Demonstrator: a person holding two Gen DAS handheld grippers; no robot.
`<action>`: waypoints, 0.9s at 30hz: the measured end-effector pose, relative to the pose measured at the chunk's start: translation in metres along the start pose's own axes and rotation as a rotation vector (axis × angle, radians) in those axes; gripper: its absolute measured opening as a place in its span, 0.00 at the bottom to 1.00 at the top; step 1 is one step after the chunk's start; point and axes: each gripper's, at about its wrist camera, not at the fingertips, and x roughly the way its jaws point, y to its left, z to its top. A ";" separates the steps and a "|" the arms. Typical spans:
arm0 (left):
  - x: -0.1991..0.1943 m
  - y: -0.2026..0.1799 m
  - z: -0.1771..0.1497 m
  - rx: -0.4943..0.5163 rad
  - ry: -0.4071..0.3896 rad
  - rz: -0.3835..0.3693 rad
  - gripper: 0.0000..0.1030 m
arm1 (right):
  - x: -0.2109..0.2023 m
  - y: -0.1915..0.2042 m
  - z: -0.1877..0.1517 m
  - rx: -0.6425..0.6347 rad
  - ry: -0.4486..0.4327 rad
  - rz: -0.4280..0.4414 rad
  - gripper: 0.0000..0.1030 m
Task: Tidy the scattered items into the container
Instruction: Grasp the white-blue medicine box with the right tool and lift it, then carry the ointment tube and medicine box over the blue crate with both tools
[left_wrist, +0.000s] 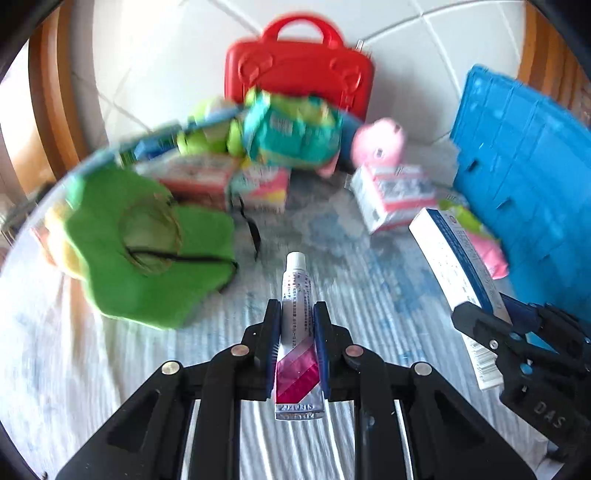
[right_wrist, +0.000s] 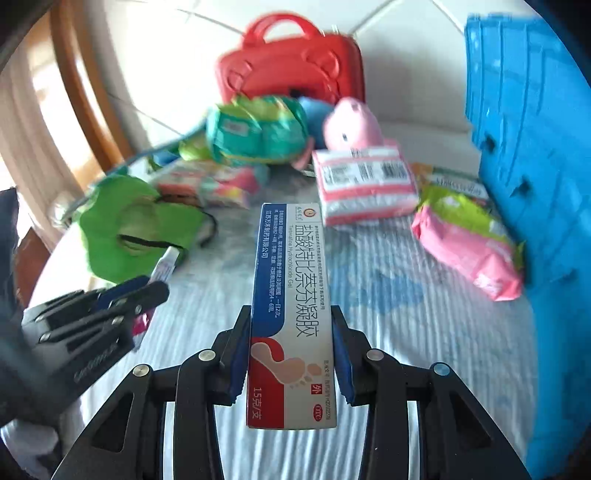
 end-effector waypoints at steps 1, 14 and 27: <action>-0.015 0.001 0.006 0.002 -0.019 0.002 0.17 | -0.015 0.004 0.003 -0.001 -0.017 0.003 0.38; -0.162 0.001 0.060 0.023 -0.265 -0.126 0.17 | -0.208 0.050 0.054 -0.027 -0.332 -0.135 0.38; -0.186 -0.130 0.075 0.107 -0.333 -0.214 0.17 | -0.313 -0.065 0.052 0.080 -0.483 -0.297 0.38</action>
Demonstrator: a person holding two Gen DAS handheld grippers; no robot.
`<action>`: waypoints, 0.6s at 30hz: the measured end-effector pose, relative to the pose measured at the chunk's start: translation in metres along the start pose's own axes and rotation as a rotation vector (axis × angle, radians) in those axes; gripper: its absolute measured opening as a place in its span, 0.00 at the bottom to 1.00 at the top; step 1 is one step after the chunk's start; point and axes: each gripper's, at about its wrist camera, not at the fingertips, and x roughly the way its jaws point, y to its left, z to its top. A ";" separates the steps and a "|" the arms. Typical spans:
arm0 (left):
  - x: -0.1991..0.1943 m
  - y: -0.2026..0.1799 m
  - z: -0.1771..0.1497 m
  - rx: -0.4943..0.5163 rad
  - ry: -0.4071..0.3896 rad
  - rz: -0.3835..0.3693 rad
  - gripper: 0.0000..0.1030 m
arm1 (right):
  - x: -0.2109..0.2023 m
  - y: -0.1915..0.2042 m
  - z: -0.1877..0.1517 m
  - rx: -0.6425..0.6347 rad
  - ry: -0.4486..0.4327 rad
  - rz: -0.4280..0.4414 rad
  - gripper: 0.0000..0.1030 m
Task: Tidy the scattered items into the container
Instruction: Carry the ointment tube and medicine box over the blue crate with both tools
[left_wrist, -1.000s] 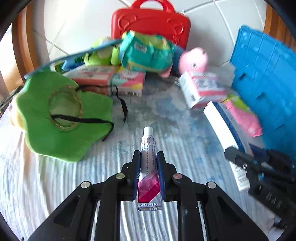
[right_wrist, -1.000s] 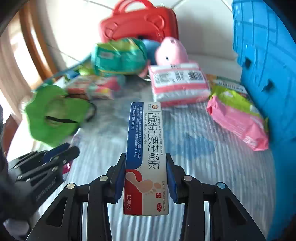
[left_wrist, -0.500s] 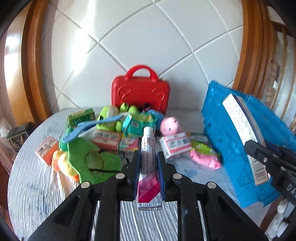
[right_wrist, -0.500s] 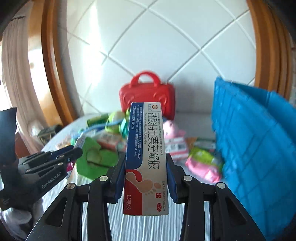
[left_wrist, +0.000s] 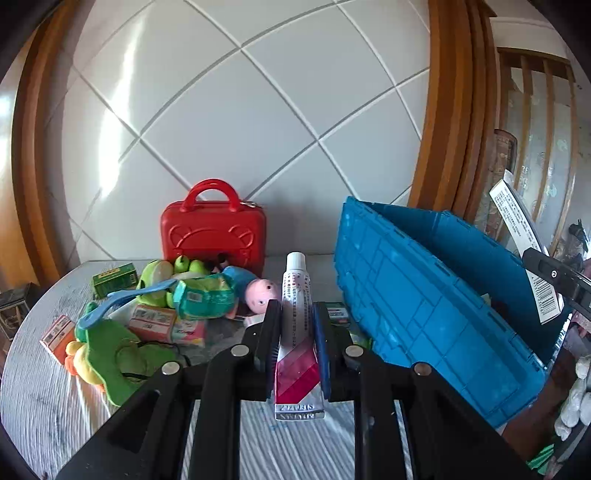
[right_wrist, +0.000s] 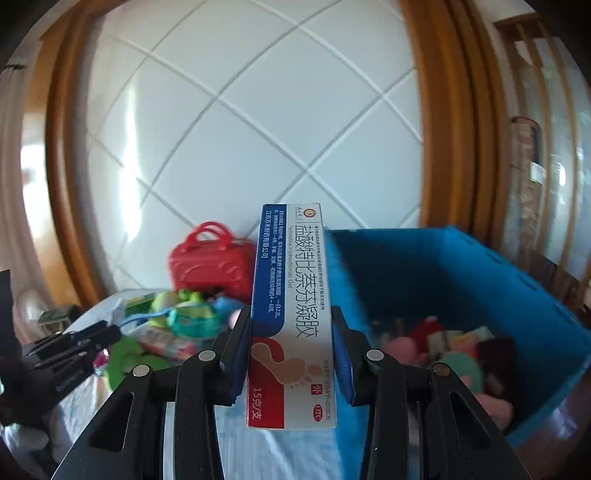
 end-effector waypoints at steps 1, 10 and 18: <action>0.004 -0.020 0.003 0.006 -0.003 -0.016 0.17 | -0.002 -0.020 0.000 0.009 -0.004 -0.016 0.38; 0.051 -0.209 0.037 0.069 0.060 -0.174 0.17 | 0.001 -0.203 -0.004 -0.050 0.075 -0.132 0.38; 0.143 -0.297 0.030 0.144 0.451 -0.176 0.17 | 0.031 -0.282 -0.016 -0.035 0.174 -0.027 0.38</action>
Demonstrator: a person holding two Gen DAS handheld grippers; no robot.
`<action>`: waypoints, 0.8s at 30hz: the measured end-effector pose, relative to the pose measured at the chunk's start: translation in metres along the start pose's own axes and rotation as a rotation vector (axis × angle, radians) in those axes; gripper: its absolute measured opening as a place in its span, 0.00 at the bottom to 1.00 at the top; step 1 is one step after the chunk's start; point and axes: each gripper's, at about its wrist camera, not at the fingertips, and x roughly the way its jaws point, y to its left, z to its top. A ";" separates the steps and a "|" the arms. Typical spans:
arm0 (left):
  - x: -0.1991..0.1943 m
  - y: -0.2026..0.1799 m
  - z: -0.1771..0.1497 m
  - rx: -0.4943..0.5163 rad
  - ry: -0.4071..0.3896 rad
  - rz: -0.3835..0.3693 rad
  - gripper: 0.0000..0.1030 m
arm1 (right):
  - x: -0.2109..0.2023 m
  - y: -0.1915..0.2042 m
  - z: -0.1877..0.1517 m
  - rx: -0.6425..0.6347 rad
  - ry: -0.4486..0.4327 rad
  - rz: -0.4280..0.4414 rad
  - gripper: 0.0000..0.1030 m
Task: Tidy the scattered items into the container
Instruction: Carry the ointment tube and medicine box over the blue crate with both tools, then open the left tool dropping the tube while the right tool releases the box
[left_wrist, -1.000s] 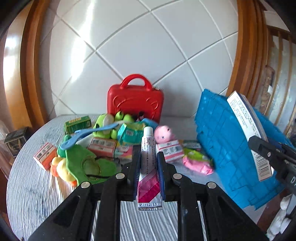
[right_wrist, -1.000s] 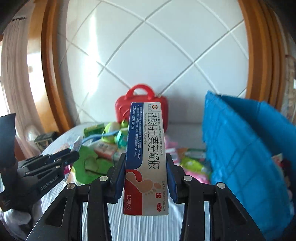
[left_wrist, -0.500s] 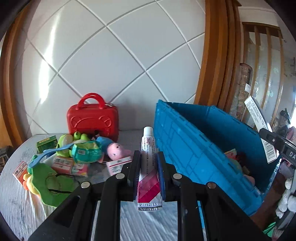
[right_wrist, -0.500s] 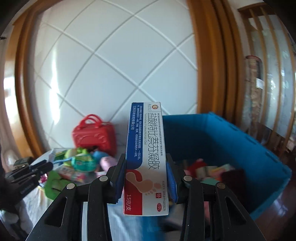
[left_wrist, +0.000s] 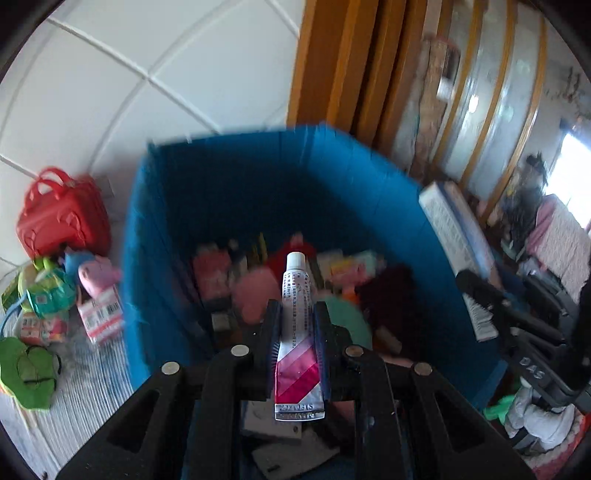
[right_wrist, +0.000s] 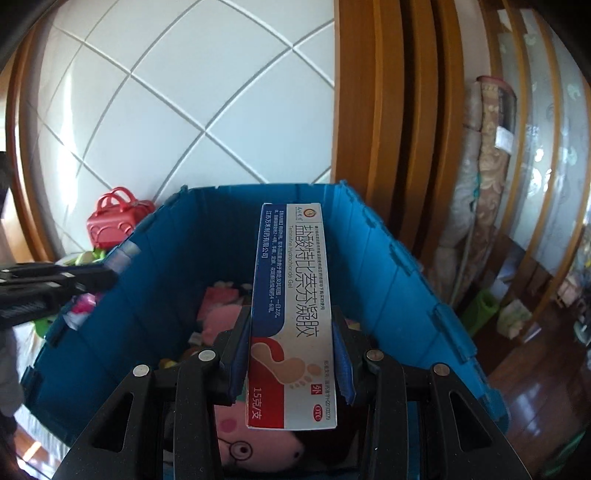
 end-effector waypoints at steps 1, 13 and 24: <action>0.011 -0.004 -0.001 0.004 0.059 0.006 0.17 | 0.001 -0.004 -0.003 0.001 0.010 0.023 0.38; 0.021 -0.021 -0.018 -0.001 0.172 0.066 0.22 | 0.021 -0.018 -0.029 -0.019 0.116 0.097 0.38; -0.010 -0.023 -0.029 0.005 0.075 0.062 0.23 | 0.032 -0.030 -0.028 -0.009 0.122 0.104 0.42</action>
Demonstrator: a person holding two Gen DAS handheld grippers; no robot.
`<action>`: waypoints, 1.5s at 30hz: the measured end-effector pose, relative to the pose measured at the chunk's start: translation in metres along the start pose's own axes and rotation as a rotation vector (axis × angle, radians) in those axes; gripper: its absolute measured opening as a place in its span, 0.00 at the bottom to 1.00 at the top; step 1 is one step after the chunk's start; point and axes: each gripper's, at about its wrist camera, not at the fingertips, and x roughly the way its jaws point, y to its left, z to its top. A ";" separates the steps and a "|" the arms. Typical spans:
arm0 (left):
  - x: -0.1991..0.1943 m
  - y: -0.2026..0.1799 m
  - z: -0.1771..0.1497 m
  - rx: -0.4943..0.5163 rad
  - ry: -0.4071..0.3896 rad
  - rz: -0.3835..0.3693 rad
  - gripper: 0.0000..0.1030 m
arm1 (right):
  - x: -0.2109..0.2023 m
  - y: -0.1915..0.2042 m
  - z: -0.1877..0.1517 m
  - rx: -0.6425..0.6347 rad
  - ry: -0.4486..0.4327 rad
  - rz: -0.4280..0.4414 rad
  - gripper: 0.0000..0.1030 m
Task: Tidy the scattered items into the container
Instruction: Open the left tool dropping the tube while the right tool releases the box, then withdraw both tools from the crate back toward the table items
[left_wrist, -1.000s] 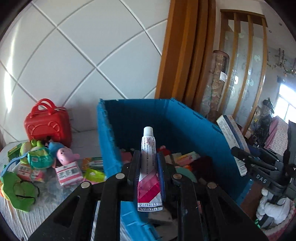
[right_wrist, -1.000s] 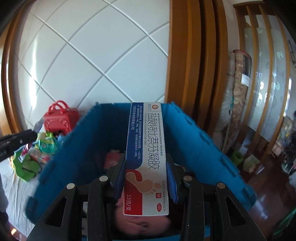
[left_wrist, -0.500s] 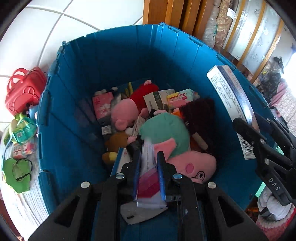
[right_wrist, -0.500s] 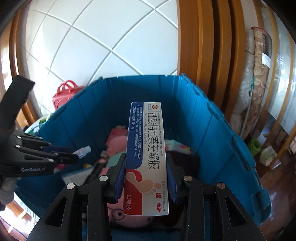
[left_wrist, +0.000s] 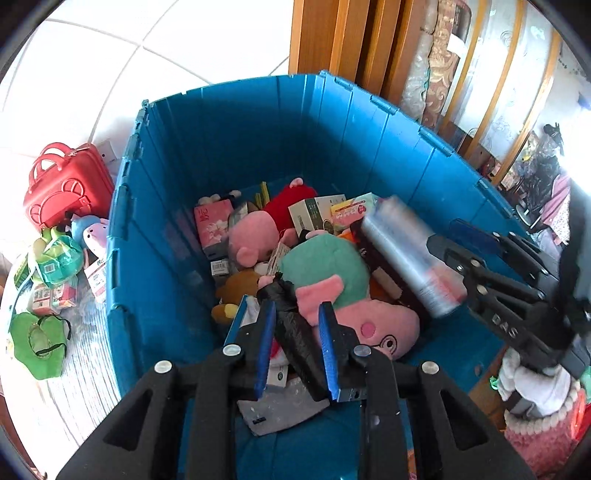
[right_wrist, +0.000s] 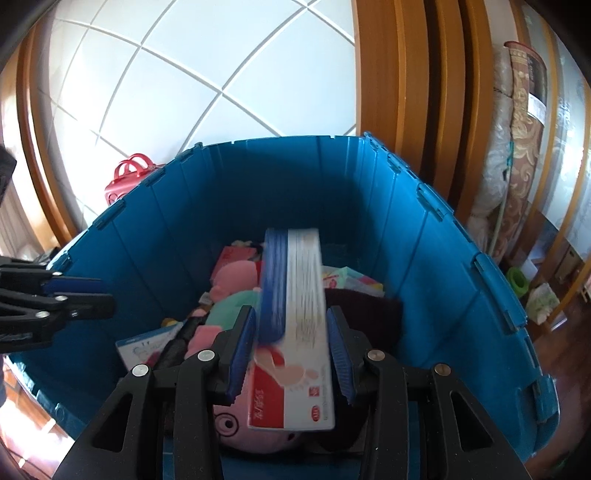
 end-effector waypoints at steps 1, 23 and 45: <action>-0.003 0.000 -0.002 -0.001 -0.010 0.002 0.23 | -0.001 -0.001 0.001 0.004 -0.003 -0.002 0.44; -0.134 0.138 -0.113 -0.336 -0.488 0.326 0.60 | -0.072 0.055 0.010 -0.021 -0.246 0.174 1.00; -0.199 0.459 -0.300 -0.567 -0.359 0.484 0.60 | -0.049 0.399 0.017 -0.121 -0.226 0.264 1.00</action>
